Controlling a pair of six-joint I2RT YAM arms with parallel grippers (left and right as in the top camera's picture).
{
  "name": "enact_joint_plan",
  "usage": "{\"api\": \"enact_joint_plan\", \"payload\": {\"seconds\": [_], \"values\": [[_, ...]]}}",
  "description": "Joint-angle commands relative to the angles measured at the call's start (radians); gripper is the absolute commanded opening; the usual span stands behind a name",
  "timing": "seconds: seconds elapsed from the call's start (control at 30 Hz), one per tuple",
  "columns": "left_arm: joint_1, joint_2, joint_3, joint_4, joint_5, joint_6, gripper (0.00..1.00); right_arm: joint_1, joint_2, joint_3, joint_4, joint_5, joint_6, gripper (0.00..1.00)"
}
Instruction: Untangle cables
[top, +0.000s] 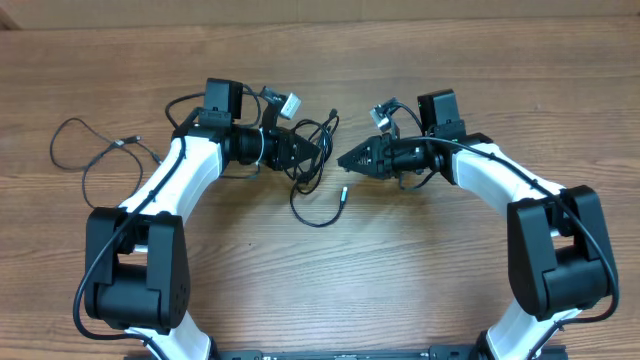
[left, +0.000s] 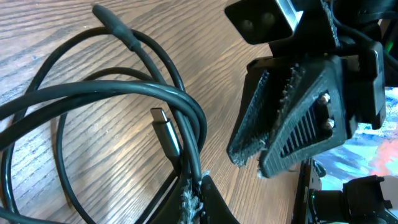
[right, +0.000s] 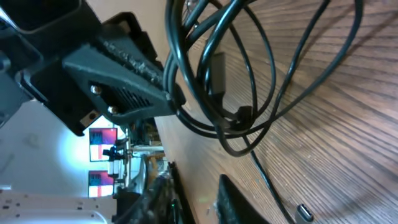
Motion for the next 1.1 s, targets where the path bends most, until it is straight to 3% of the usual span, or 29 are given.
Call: {"api": "enact_joint_plan", "payload": {"seconds": [0.0,0.5,1.07], "values": [[-0.007,-0.015,0.001,0.0,0.029,0.023,0.04,0.018,0.001,0.008,0.01,0.043,0.019,0.2],[-0.007,-0.015,0.001,-0.007,0.029,0.023,0.04,0.085,0.001,0.008,0.113,0.27,0.089,0.2],[-0.007,-0.015,0.001,-0.007,0.029,0.023,0.04,0.095,0.001,0.008,0.152,0.291,0.093,0.21]]}}
